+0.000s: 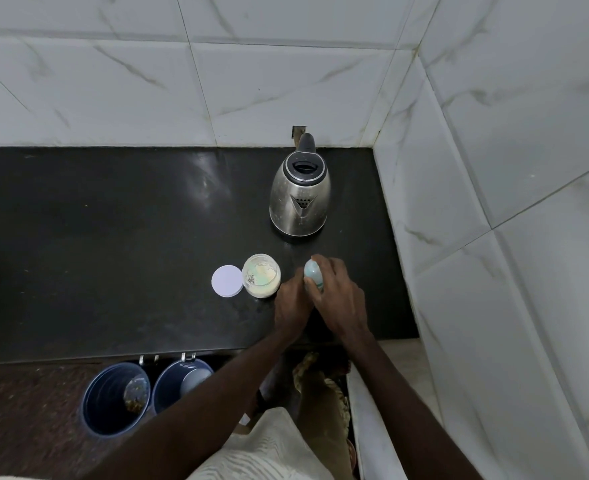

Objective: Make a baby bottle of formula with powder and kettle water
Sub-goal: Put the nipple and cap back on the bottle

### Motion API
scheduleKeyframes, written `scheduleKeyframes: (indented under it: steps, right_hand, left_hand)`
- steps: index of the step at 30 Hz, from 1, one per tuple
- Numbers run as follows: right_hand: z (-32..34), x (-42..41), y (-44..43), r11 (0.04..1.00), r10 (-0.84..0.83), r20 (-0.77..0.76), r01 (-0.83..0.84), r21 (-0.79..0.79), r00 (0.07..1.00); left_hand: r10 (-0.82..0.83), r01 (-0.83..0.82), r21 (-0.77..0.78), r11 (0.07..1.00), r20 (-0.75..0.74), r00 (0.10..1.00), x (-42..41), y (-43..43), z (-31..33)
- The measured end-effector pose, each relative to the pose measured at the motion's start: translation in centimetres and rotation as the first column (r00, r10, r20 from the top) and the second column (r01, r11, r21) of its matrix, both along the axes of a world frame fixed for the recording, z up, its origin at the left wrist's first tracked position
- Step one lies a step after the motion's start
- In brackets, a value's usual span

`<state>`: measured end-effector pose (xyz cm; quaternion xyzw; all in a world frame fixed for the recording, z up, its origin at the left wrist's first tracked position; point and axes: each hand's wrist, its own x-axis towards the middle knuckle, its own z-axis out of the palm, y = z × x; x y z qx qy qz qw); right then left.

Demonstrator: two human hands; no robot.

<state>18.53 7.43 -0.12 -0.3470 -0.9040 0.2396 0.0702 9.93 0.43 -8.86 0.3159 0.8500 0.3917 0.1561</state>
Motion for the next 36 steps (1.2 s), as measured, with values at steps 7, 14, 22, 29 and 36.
scheduleKeyframes:
  steps: [7, 14, 22, 29, 36]
  right_hand:
    - [-0.1, 0.1, 0.1, 1.000, -0.012, 0.008, 0.012, -0.006, 1.000]
    - [-0.7, 0.2, 0.1, 1.000, 0.011, -0.008, -0.011, 0.003, 1.000]
    - [-1.4, 0.4, 0.5, 0.999, 0.024, 0.007, -0.024, -0.030, 1.000]
    - [-2.3, 0.3, 0.1, 0.999, 0.036, 0.037, -0.035, -0.016, 0.999]
    - [-3.9, -0.2, -0.9, 0.989, -0.001, 0.093, 0.014, -0.145, 0.996]
  left_hand:
    - [0.030, -0.030, 0.013, 0.999, -0.001, 1.000, 0.2, -0.1, 0.7]
    - [0.024, -0.024, 0.074, 0.997, -0.002, 1.000, 0.2, -0.2, 0.8]
    - [0.001, -0.001, 0.081, 0.997, -0.003, 1.000, 0.1, -0.3, 0.4]
    - [-0.018, 0.021, 0.108, 0.994, -0.032, 0.999, -0.1, -0.2, -0.1]
    - [-0.003, -0.014, 0.199, 0.980, 0.085, 0.996, -0.1, -0.5, 0.0]
